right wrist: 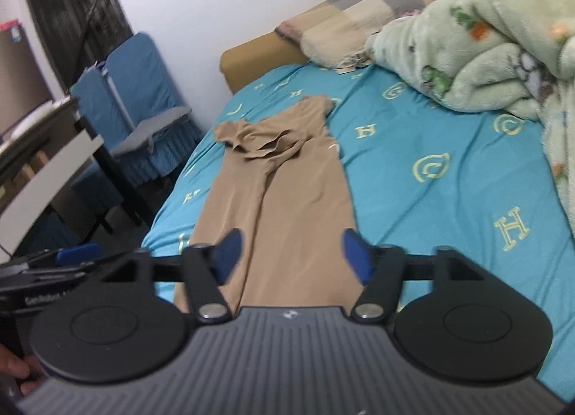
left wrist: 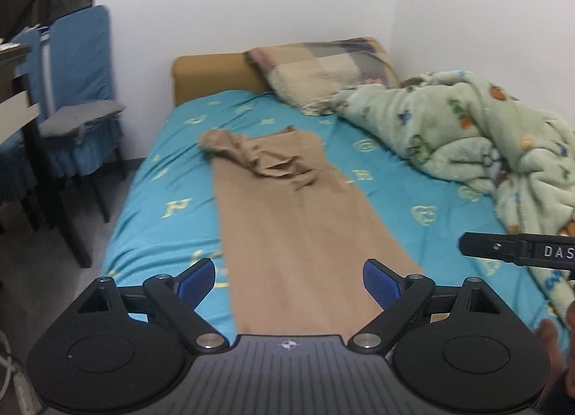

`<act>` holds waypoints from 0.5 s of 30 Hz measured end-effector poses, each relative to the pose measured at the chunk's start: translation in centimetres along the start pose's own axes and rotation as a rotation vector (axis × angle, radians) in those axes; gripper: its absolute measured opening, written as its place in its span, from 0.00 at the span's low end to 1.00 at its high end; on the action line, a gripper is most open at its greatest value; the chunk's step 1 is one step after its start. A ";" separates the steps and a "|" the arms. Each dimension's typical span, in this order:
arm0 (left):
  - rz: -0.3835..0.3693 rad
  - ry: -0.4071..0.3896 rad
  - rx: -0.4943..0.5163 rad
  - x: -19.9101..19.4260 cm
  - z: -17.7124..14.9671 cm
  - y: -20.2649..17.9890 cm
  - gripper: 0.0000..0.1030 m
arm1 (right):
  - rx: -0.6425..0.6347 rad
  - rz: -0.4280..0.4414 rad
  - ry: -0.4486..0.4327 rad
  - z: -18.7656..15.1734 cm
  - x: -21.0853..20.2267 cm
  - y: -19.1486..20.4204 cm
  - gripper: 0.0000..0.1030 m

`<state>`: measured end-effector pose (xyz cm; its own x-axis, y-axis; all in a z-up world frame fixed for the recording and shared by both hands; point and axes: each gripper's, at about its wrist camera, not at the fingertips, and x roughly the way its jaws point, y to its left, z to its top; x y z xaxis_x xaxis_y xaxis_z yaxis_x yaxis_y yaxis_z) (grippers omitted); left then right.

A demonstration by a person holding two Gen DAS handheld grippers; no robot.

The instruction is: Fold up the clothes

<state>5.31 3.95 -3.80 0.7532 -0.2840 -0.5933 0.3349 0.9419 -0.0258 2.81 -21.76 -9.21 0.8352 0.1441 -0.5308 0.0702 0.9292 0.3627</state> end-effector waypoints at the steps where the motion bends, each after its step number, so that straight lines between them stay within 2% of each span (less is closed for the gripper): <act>1: 0.007 0.002 -0.014 0.1 -0.2 0.6 0.89 | -0.013 0.008 0.005 0.0 0.4 0.5 0.56; 4: 0.019 0.000 -0.047 0.3 -0.5 2.0 0.89 | -0.050 0.034 0.022 0.0 1.7 2.0 0.57; 7: 0.036 -0.008 -0.063 0.5 -0.8 2.9 0.89 | -0.082 0.028 0.049 0.5 4.0 3.6 0.71; 13: 0.041 -0.034 -0.057 1.5 -1.0 4.2 0.90 | -0.162 0.020 0.109 2.9 11.3 6.7 0.70; 15: 0.061 -0.054 -0.046 2.3 -1.0 4.9 0.91 | -0.214 0.050 0.096 3.9 14.8 7.7 0.70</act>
<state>8.08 8.08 -6.06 0.8011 -0.2336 -0.5510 0.2619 0.9647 -0.0282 17.85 -13.77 -11.25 0.7783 0.2135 -0.5904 -0.0954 0.9697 0.2249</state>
